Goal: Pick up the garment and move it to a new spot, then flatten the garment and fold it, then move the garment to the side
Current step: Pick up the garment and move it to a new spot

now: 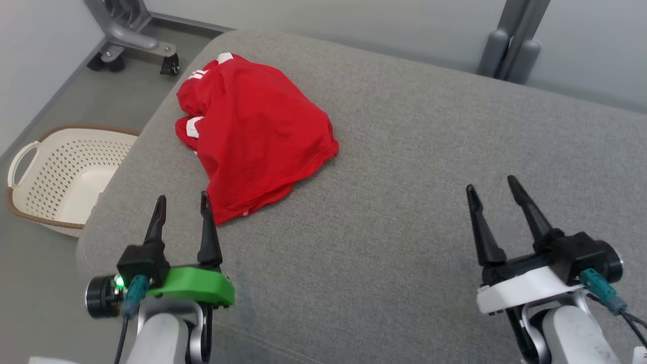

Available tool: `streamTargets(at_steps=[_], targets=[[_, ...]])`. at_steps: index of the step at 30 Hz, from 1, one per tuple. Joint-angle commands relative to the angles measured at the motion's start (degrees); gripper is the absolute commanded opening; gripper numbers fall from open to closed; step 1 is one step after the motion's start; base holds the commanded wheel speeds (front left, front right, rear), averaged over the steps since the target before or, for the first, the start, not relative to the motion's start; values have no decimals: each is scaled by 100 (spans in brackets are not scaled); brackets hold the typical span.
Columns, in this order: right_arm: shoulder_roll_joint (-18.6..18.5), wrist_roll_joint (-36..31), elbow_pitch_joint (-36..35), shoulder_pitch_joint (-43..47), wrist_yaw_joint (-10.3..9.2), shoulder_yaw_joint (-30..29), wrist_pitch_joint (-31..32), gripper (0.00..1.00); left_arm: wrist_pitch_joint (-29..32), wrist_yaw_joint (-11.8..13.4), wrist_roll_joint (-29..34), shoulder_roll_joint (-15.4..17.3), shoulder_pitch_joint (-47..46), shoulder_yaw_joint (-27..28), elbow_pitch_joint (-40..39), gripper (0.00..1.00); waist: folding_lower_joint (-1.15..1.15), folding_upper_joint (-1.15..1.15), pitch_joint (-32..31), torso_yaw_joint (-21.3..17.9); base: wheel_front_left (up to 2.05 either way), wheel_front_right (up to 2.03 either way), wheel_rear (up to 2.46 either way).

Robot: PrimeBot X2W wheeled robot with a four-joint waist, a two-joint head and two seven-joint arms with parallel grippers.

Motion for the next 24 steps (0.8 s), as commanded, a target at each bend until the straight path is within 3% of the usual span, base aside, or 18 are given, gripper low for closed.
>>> streamTargets(at_steps=[1,5,9,14,24], targets=[[-121,-20,-86,-64,-6,-88,-16,100,1,-48,101,77,-363,-13,149,100,0,0,587,-223,0,0,0],[-453,48,-295,-91,-6,-253,-16,100,178,-184,22,209,-1170,105,797,100,0,0,980,-380,0,0,0],[-697,91,-479,-116,-6,-452,-16,100,752,-641,-192,461,-2046,100,1297,100,0,0,1291,-526,0,0,0],[-903,127,-631,-145,-6,-506,-16,100,1512,-930,-377,789,-2959,185,1856,100,0,0,1572,-698,0,0,0],[-959,145,-700,-171,-7,-589,-16,100,2104,-1080,-730,1147,-3881,403,2763,100,0,0,1831,-996,0,0,0]])
